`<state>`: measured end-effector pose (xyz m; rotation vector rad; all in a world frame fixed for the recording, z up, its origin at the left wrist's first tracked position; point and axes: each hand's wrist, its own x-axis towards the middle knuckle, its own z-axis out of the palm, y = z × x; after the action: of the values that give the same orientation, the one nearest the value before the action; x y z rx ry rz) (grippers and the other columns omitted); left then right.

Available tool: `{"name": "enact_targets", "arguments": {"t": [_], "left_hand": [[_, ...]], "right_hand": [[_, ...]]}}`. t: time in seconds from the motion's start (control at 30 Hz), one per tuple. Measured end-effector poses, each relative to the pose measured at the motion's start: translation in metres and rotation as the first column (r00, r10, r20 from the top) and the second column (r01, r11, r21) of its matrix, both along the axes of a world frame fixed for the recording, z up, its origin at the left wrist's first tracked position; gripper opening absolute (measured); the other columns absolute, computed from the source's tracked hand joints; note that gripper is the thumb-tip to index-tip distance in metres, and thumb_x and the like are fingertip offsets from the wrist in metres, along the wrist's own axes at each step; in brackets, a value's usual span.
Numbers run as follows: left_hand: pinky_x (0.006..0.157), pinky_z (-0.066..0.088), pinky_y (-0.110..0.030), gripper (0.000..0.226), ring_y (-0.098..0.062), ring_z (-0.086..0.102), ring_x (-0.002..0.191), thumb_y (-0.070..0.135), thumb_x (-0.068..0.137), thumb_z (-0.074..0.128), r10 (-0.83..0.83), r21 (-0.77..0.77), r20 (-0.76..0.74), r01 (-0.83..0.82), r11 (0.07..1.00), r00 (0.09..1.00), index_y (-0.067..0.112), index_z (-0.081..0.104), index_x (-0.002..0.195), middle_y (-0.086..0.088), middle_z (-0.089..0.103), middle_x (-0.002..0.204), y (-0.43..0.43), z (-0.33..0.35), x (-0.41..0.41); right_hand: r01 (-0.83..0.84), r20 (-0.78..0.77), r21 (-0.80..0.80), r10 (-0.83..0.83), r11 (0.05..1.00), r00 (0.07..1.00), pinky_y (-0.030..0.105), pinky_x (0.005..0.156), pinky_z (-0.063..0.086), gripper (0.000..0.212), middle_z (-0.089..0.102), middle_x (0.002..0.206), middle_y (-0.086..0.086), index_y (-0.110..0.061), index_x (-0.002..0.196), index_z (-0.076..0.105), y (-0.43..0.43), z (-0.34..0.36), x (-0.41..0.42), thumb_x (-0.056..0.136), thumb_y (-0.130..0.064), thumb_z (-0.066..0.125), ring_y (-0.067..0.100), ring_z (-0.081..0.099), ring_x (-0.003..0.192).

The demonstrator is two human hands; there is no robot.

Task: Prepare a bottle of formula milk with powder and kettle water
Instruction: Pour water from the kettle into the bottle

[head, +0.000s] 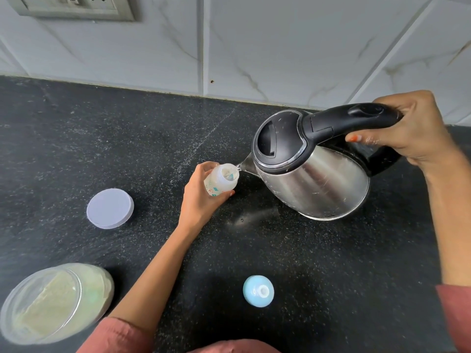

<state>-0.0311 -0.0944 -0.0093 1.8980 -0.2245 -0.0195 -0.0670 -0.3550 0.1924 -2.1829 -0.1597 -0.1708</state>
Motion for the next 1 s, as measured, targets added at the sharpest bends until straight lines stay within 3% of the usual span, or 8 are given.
{"name": "enact_targets", "arguments": {"t": [0.47,1.0], "left_hand": [[0.077,0.037,-0.009,0.062,-0.007,0.052,0.104,0.012,0.063,0.083,0.007,-0.006,-0.008,-0.008,1.0,1.0,0.019,0.048,0.113,0.014,0.054,0.11,0.0001,-0.0005,-0.0003],[0.077,0.034,-0.002,0.061,-0.011,0.053,0.105,0.011,0.062,0.083,0.009,-0.009,0.008,-0.009,1.0,1.0,0.015,0.05,0.113,0.009,0.056,0.112,0.0019,-0.0032,0.0004]], "right_hand": [[-0.004,0.013,0.0,0.004,1.0,1.0,0.005,0.051,0.038,0.036,0.062,0.056,-0.026,-0.045,0.066,0.069,0.0014,0.0034,-0.0013,0.04,-0.069,0.075,-0.007,0.054,0.053],[0.019,0.007,-0.005,-0.019,1.0,1.0,0.008,0.05,0.038,0.04,0.062,0.056,-0.024,-0.043,0.065,0.069,-0.0011,0.0039,-0.0023,0.038,-0.071,0.075,-0.005,0.053,0.052]]}}
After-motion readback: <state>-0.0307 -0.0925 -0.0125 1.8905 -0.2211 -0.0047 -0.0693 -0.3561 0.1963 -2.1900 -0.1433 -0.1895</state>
